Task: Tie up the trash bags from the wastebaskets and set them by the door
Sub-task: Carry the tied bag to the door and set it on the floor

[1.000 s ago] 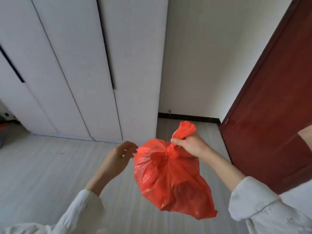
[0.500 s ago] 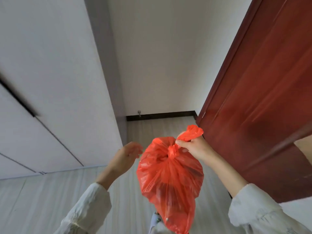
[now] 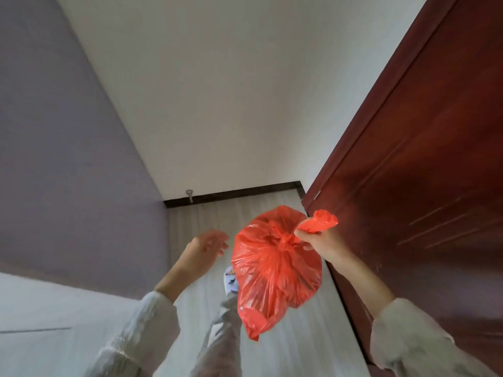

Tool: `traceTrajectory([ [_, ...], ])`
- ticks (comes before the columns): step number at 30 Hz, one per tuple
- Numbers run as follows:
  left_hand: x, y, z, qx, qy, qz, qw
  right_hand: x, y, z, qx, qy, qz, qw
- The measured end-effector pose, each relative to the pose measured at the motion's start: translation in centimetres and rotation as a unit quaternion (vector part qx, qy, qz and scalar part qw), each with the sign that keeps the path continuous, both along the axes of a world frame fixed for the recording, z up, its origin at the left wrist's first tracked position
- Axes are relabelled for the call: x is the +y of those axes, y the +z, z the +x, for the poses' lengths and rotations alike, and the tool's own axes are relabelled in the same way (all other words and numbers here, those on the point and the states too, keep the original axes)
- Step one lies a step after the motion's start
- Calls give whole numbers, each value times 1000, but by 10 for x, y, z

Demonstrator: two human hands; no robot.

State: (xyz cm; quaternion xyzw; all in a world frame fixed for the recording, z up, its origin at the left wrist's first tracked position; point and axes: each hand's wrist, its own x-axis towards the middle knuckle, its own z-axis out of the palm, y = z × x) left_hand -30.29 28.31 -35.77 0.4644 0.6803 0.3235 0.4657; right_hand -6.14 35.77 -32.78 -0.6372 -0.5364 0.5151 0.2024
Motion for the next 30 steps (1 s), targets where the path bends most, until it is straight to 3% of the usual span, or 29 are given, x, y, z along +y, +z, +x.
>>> traceTrajectory([
  [6, 166, -64, -13, -40, 19, -33, 998, 149, -74, -6, -48, -81, -57, 994],
  [15, 308, -170, -13, 28, -41, -117, 992, 326, -195, -2, -36, -206, -179, 961],
  [22, 362, -315, 0, 121, -69, -154, 978, 437, -352, 11, -84, -159, -197, 964],
  [30, 400, -434, 30, 128, -109, -171, 971, 514, -475, 37, -135, -160, -217, 953],
])
